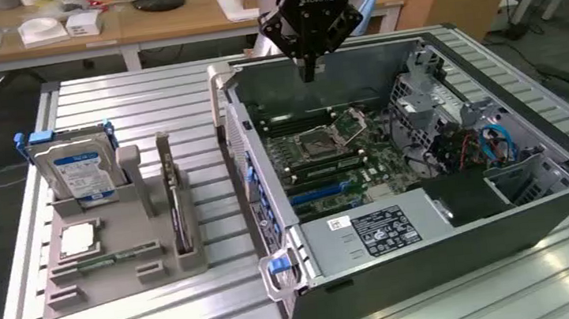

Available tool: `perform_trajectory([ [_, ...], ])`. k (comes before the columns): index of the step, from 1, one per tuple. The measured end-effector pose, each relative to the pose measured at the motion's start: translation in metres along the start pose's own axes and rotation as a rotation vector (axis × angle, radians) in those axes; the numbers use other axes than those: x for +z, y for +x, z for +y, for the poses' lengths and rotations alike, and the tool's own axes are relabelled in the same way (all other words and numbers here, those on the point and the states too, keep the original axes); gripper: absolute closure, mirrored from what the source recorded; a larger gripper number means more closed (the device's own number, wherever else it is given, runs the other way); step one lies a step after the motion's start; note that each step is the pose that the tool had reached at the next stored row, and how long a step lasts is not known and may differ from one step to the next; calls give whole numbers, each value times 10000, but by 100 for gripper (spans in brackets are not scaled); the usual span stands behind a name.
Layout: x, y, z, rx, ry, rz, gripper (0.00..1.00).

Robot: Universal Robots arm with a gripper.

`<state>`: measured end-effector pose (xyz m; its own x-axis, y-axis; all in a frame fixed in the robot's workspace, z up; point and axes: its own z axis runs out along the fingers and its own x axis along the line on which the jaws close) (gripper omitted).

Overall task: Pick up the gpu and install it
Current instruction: 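Reach for the gpu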

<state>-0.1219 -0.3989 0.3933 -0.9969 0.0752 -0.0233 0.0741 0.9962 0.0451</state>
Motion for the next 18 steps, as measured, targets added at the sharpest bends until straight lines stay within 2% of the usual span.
perform_trajectory([
  [10, -1, 12, -1, 2, 0, 0, 90],
  [18, -2, 93, -7, 1, 0, -1, 90],
])
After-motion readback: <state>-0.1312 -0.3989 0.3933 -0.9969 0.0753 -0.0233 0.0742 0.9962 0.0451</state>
